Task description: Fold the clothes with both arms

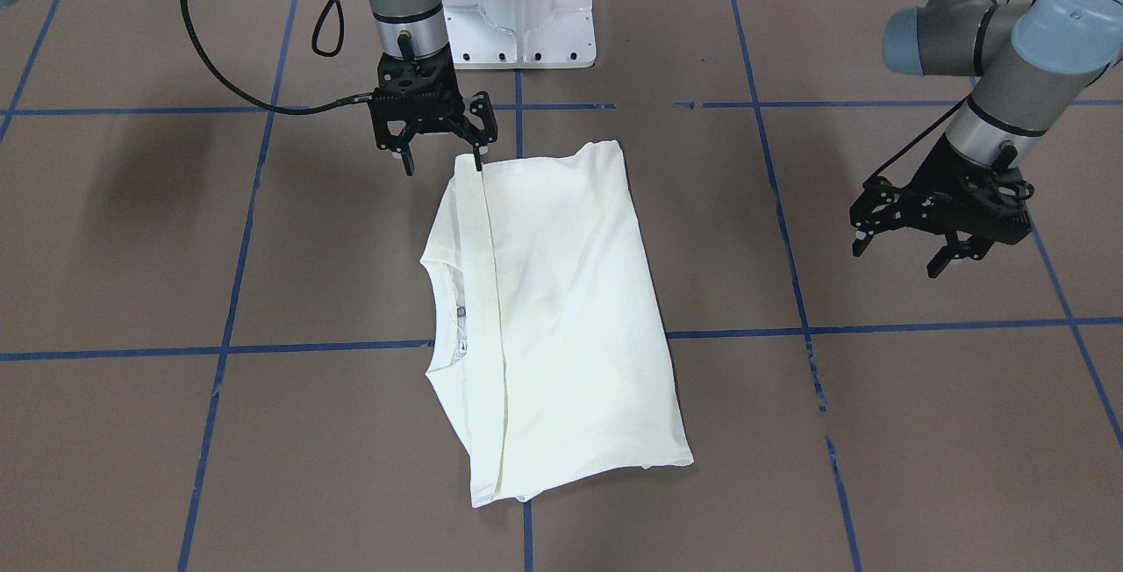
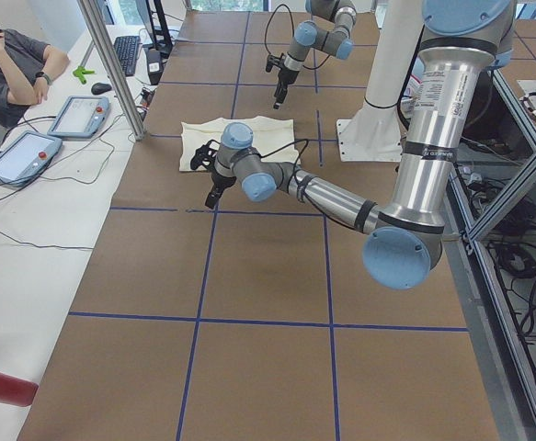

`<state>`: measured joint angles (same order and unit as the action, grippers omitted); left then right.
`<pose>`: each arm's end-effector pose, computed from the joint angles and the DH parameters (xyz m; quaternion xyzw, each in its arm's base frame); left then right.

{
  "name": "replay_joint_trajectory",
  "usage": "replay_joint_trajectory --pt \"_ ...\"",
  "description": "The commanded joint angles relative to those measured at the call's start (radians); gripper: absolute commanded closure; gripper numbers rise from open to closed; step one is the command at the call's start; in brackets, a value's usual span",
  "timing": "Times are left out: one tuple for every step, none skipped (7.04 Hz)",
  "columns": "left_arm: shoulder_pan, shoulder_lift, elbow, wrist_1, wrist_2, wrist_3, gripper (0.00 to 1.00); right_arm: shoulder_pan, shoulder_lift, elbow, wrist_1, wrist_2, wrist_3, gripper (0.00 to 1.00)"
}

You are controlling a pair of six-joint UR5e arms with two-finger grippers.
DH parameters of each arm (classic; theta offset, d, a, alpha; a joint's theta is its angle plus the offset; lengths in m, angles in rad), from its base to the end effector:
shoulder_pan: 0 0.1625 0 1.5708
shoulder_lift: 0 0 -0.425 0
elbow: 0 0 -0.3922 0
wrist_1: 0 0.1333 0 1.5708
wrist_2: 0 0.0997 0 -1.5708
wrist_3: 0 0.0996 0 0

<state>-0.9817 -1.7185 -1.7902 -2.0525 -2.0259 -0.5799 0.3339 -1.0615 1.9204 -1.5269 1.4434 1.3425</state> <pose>0.2376 -0.5167 0.4264 0.2211 0.3928 0.0970 0.8874 -0.5216 -0.3354 0.2195 0.1758 -0.4024 0.0751 0.8953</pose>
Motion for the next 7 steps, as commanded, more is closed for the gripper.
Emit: replay_joint_trajectory --pt "0.001 0.02 -0.031 0.028 0.004 0.011 0.0 -0.091 0.006 -0.032 -0.009 -0.098 -0.102 0.01" --pt "0.001 0.02 -0.031 0.028 0.003 0.011 0.0 -0.105 0.005 -0.05 -0.007 -0.121 -0.243 0.18" --pt "0.001 0.019 -0.031 0.028 0.001 0.011 0.0 -0.108 0.018 -0.069 -0.007 -0.127 -0.404 0.24" --pt "0.001 0.019 -0.031 0.026 0.0 0.011 0.0 -0.108 0.021 -0.083 -0.004 -0.13 -0.496 0.29" --pt "0.001 0.019 -0.031 0.026 0.0 0.011 0.0 -0.114 0.029 -0.087 -0.004 -0.138 -0.528 0.37" --pt "0.001 0.019 -0.029 0.026 -0.002 0.011 0.0 -0.128 0.028 -0.089 -0.009 -0.14 -0.531 0.4" --pt "0.001 0.017 -0.029 0.026 -0.004 0.011 0.0 -0.137 0.028 -0.087 -0.009 -0.146 -0.531 0.41"
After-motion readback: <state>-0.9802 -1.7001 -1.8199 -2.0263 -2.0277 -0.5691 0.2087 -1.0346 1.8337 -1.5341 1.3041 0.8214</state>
